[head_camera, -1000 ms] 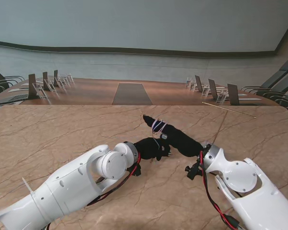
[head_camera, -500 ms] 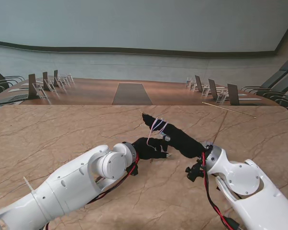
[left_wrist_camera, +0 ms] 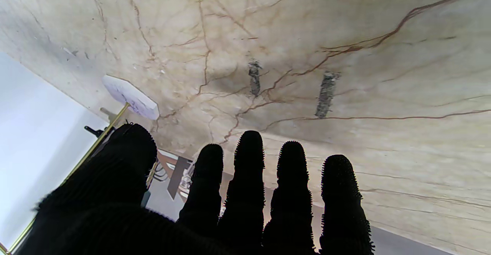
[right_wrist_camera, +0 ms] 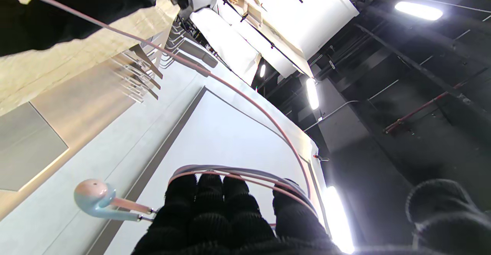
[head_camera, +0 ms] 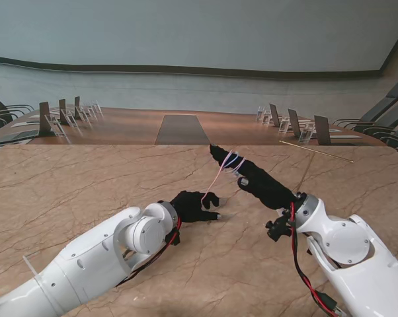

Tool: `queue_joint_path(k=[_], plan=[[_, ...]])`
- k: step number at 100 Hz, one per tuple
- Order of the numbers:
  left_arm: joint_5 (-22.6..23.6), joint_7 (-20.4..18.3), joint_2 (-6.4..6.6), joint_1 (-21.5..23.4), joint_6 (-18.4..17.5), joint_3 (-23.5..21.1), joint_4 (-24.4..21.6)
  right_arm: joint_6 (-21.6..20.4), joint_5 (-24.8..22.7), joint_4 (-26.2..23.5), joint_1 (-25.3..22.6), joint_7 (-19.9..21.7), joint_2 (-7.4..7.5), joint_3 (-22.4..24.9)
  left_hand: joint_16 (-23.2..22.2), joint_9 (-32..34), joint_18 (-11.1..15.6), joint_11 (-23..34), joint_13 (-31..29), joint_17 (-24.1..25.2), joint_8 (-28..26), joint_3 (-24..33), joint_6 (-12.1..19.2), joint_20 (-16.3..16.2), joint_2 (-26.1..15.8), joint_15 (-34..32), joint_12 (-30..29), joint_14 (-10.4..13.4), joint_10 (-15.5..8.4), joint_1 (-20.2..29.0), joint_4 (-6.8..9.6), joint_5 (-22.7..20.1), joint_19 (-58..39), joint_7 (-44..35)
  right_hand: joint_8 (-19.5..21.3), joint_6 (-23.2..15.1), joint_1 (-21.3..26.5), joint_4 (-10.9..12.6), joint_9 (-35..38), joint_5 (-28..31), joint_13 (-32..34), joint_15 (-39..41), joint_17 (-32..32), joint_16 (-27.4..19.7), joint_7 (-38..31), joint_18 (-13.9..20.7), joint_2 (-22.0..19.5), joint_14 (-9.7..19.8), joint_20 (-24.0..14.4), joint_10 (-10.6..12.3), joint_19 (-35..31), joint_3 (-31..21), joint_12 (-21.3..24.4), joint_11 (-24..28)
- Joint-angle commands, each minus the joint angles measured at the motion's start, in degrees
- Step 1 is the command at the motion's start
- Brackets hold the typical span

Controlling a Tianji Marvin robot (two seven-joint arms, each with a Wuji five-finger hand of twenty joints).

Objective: Take the wired earphone off the rack, coil the cable and place them on the table

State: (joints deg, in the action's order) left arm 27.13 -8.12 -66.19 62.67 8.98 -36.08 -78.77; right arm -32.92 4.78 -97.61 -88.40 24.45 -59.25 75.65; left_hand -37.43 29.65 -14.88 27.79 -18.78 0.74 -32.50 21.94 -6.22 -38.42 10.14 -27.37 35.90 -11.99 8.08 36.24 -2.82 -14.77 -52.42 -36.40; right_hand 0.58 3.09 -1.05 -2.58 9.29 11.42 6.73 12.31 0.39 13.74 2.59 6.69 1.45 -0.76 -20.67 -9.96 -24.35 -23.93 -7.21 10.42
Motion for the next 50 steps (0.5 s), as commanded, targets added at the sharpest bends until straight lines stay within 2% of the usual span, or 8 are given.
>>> queue_joint_path(k=[1,28,50], plan=[[0.4,-0.1,0.43,0.9,0.4,-0.3,-0.4,-0.7,-0.2,-0.1,0.0,-0.5,-0.05,0.5,0.1,-1.8,1.3,-0.9,1.4,1.2,0.2,1.1,0.8,0.1,2.7,0.5,-0.6,1.7,-0.7,-1.5,-0.41,2.0,1.0,2.0,0.5,-5.5,0.5,-1.4,-0.1,-1.7,-0.4,-1.1,0.3,-0.5,-0.7,-2.5,0.4,-1.8,0.9,-1.1,-2.6,-0.4,-0.1,-0.9],[3.1,0.7,1.12,3.1,0.7,-2.3,-1.0,-1.6,-0.8,0.4,-0.5,-1.6,-0.19,1.8,0.0,-2.2,1.6,-0.7,1.5,1.4,0.8,3.0,0.8,0.0,3.7,0.9,-0.6,1.9,-0.8,-1.8,-0.63,2.7,1.9,2.8,1.7,-5.5,0.6,-1.3,0.0,-1.8,-0.4,-1.0,0.3,-0.6,-0.9,-2.5,0.5,-1.7,1.5,-1.0,-2.9,-0.3,-0.1,-0.8],[5.7,1.3,1.87,5.9,0.9,-5.5,-2.7,-1.9,-1.7,0.8,-1.2,-2.4,-0.32,2.4,-0.2,-2.1,1.7,-0.5,1.6,1.5,0.8,3.6,0.8,-0.3,2.7,0.8,-0.7,1.8,-0.6,-1.9,-0.94,2.3,2.1,2.3,2.9,-5.6,0.6,-1.3,0.0,-1.9,-0.4,-0.9,0.2,-0.5,-1.2,-2.5,0.4,-1.7,1.9,-1.0,-3.2,-0.2,-0.2,-0.7]])
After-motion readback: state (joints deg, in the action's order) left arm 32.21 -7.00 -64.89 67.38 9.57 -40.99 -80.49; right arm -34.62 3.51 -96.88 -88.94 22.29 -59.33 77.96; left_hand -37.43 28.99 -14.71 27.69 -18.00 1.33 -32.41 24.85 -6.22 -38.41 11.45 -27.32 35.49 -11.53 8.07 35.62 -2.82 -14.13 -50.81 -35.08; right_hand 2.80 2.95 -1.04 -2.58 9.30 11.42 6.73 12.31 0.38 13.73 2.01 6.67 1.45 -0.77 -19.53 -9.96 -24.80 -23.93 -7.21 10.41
